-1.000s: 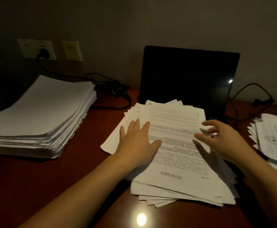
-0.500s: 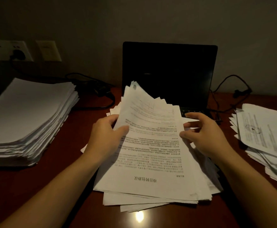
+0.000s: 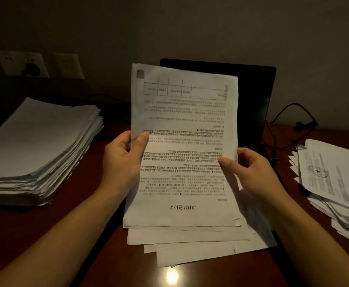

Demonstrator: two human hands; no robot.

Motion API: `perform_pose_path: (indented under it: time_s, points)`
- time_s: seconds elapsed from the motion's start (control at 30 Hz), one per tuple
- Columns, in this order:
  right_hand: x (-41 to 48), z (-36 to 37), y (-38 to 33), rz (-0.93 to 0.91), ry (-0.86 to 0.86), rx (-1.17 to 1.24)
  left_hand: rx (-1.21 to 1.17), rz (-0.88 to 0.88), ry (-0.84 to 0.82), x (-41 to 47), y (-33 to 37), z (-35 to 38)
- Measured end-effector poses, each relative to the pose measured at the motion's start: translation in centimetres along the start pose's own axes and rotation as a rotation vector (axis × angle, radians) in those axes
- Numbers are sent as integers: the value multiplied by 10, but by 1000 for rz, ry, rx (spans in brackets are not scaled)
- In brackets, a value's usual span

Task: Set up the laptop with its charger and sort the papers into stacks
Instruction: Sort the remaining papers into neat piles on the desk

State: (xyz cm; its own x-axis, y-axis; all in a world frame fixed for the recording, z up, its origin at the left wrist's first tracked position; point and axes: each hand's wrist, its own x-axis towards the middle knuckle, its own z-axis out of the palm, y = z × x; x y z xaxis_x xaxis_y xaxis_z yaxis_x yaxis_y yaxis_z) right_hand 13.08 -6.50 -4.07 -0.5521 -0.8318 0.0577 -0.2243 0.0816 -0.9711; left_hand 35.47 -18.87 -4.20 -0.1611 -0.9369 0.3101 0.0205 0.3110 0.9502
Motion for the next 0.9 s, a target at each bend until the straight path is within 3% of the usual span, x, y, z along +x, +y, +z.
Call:
perform_pose_path:
  time_s: [0.23, 0.5, 0.67, 0.9]
  points:
    - [-12, 8, -32, -196, 144, 153, -55, -107, -205, -2, 16, 3]
    - [-3, 7, -82, -418, 78, 181, -144, 189, -128, 22, 57, 1]
    - [-6, 22, -59, -360, 108, 145, -61, 167, -86, -5, 36, 8]
    - [0, 30, -71, -428, 125, 187, -39, 202, -65, -2, 46, 5]
